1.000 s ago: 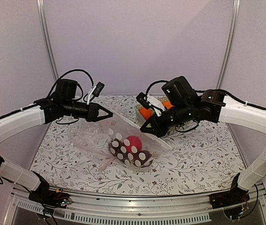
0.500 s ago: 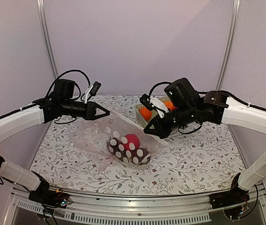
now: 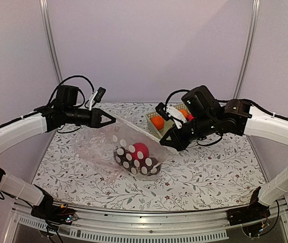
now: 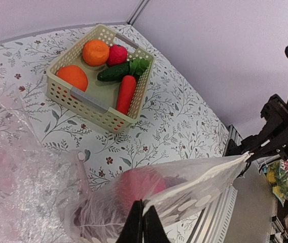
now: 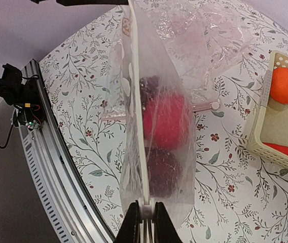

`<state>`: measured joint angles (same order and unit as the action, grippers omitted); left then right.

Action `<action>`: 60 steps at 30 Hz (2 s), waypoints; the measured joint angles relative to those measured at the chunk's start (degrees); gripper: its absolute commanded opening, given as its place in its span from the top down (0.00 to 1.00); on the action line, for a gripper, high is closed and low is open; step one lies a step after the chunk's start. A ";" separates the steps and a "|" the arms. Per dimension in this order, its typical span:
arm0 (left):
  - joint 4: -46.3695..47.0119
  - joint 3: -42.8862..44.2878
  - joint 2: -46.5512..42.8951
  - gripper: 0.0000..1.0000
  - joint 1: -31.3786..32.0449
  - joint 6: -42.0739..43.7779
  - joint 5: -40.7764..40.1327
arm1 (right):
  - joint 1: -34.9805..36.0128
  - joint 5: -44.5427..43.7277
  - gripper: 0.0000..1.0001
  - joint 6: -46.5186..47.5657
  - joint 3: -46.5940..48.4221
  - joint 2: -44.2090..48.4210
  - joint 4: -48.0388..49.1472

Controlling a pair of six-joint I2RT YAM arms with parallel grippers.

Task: Place the food in the zip-top bag and seal the zipper
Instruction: Zip the zipper on the zipper food storage bag.

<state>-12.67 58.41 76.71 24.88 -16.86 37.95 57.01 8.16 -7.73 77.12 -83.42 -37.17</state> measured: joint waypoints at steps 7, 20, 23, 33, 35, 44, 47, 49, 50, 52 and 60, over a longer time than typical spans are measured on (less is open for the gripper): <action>0.02 -0.15 0.02 1.00 -1.09 -0.52 -0.11 | 0.00 -0.68 1.00 -0.20 -0.76 0.87 -0.46; 0.17 -0.31 0.00 1.00 -3.06 -1.31 -0.59 | 0.00 -1.90 1.00 -0.46 -2.45 2.64 -0.66; 0.50 -0.57 0.00 1.00 -3.48 -1.57 -0.90 | 0.00 -2.14 1.00 -0.52 -2.91 3.28 -0.90; 1.25 -0.98 0.02 1.00 -4.31 -1.95 -1.11 | 0.00 -3.15 1.00 -1.27 -3.96 4.72 -1.18; 1.29 -1.07 0.00 1.00 -4.48 -2.05 -1.16 | 0.00 -3.23 1.00 -1.36 -4.13 4.90 -1.22; 2.86 -1.22 0.22 1.00 -4.92 -2.64 2.45 | 0.00 -3.78 1.00 -1.95 -5.07 5.64 -0.85; 3.89 -1.22 0.46 1.00 -4.81 -2.67 4.72 | 0.00 -5.35 1.00 -2.99 -5.84 6.86 -0.55; 4.09 -1.22 0.46 1.00 -4.33 -2.45 5.55 | 0.00 -7.02 1.00 -3.74 -5.84 7.45 -0.52; 4.37 -1.22 0.46 1.00 -4.00 -2.25 6.10 | 0.00 -8.02 1.00 -4.11 -5.84 7.82 -0.55; 4.50 -1.22 0.46 1.00 -3.04 -1.99 6.97 | 0.00 -9.57 1.00 -4.74 -5.86 8.52 -0.52; 5.92 -2.93 -1.18 1.00 5.29 -2.10 7.85 | 0.00 -13.97 1.00 -6.03 -8.57 14.75 -0.17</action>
<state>-6.74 55.48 75.53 30.17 -18.96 45.80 57.01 -5.80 -13.76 68.55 -68.66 -37.34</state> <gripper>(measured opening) 0.003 0.063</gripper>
